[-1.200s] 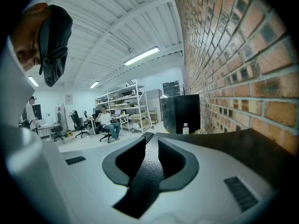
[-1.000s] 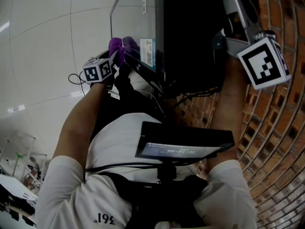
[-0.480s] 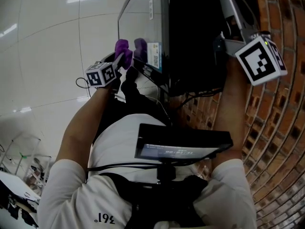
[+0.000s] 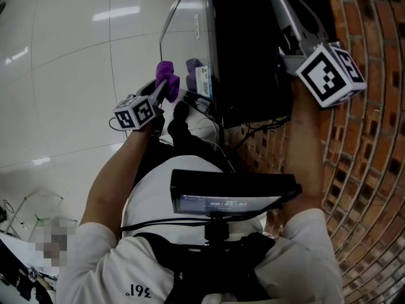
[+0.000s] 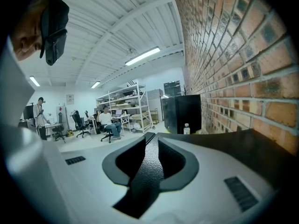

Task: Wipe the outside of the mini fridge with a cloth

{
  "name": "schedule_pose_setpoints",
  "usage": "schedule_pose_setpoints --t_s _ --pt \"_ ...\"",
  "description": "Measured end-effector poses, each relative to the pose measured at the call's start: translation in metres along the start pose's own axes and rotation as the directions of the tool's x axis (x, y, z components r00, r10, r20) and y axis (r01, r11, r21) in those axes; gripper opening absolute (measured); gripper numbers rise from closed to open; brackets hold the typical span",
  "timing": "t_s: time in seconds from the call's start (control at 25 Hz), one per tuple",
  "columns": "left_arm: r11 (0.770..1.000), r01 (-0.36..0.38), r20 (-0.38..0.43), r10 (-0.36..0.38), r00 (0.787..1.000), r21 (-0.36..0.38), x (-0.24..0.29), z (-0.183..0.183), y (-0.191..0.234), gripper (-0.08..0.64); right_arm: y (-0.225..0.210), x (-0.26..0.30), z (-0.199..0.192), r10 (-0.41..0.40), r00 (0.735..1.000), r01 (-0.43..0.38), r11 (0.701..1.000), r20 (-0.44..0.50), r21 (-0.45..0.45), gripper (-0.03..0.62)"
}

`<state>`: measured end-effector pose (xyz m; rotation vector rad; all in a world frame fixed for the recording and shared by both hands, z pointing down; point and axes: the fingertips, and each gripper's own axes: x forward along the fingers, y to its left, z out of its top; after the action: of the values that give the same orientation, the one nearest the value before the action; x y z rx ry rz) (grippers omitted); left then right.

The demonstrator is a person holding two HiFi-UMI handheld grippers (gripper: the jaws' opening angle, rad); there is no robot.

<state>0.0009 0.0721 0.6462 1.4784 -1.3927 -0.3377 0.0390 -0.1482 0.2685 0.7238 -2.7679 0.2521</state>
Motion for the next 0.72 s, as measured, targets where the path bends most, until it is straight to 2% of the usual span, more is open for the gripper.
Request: schedule_pose_setpoints --t_s 0.2,0.44,0.72 --pt "0.997 0.075 0.037 -0.076 0.996 0.017 -0.011 0.028 -0.031 0.107 0.002 -0.012 0.0 -0.01 1.0 0.01 1.0 0.012 0.002 0.075" --pt "0.986 0.163 0.092 -0.166 0.982 0.038 -0.028 0.069 -0.07 0.107 0.009 -0.029 0.009 -0.005 0.999 0.004 1.0 0.046 0.015 0.075" --pt "0.973 0.226 0.11 -0.231 0.967 0.056 -0.051 0.096 -0.101 0.107 0.015 -0.043 0.008 -0.045 0.999 0.045 0.999 0.028 0.006 0.075"
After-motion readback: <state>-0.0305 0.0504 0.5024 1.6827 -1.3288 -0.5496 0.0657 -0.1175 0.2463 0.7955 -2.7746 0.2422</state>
